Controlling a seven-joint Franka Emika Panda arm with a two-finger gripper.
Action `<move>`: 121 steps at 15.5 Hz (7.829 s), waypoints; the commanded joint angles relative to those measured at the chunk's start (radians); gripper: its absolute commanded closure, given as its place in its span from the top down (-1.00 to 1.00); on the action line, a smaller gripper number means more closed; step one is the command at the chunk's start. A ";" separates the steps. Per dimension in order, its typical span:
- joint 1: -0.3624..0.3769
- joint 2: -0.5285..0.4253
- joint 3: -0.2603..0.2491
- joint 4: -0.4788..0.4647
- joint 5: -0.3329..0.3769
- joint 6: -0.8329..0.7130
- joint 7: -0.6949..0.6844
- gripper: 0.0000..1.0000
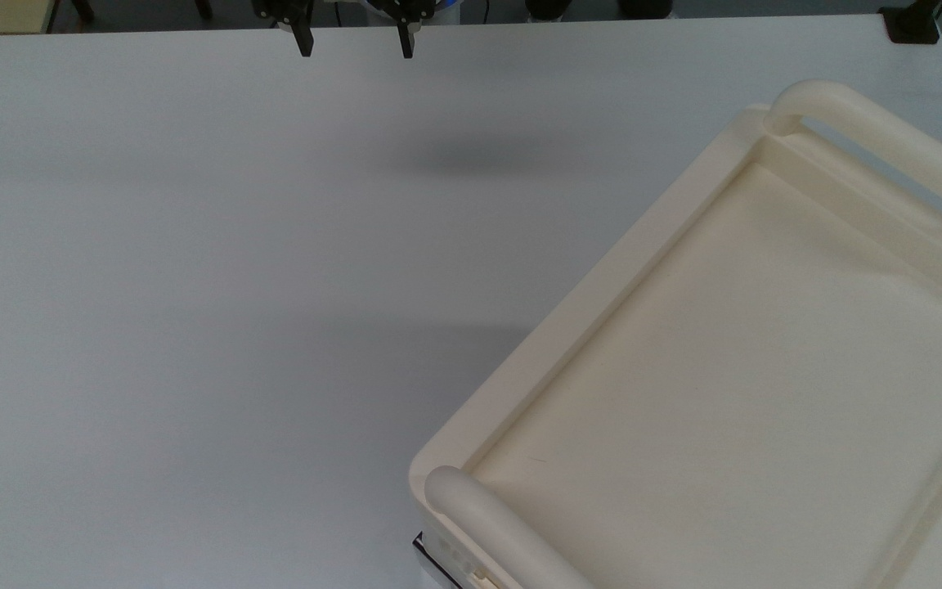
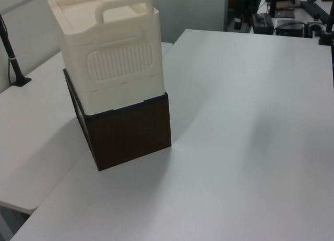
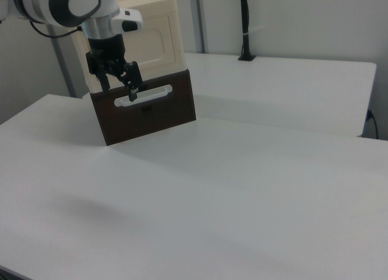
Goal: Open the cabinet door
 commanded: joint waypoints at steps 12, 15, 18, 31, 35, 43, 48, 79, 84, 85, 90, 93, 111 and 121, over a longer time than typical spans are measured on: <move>0.024 -0.009 -0.016 -0.022 -0.003 0.017 -0.018 1.00; 0.024 0.003 -0.016 -0.021 -0.003 0.012 -0.209 1.00; 0.024 -0.005 -0.011 -0.012 -0.015 0.009 -0.366 1.00; -0.003 0.006 -0.008 -0.021 0.366 0.280 -0.829 -0.06; 0.019 0.024 -0.002 -0.027 0.495 0.397 -0.994 -0.12; 0.036 0.090 0.131 -0.018 0.485 0.580 -1.070 -0.62; 0.100 0.176 0.139 -0.015 0.483 0.733 -1.064 -0.73; 0.103 0.232 0.188 0.007 0.491 0.831 -1.001 -0.99; 0.100 0.227 0.193 0.004 0.492 0.831 -1.001 -1.00; 0.100 0.229 0.194 0.005 0.492 0.831 -1.000 -0.92; 0.100 0.233 0.205 0.008 0.488 0.833 -0.929 -0.35; 0.100 0.239 0.205 0.010 0.489 0.833 -0.929 -0.30; 0.099 0.247 0.223 0.002 0.485 0.897 -0.937 -1.00; 0.028 0.157 0.223 -0.052 0.485 0.767 -0.940 -0.98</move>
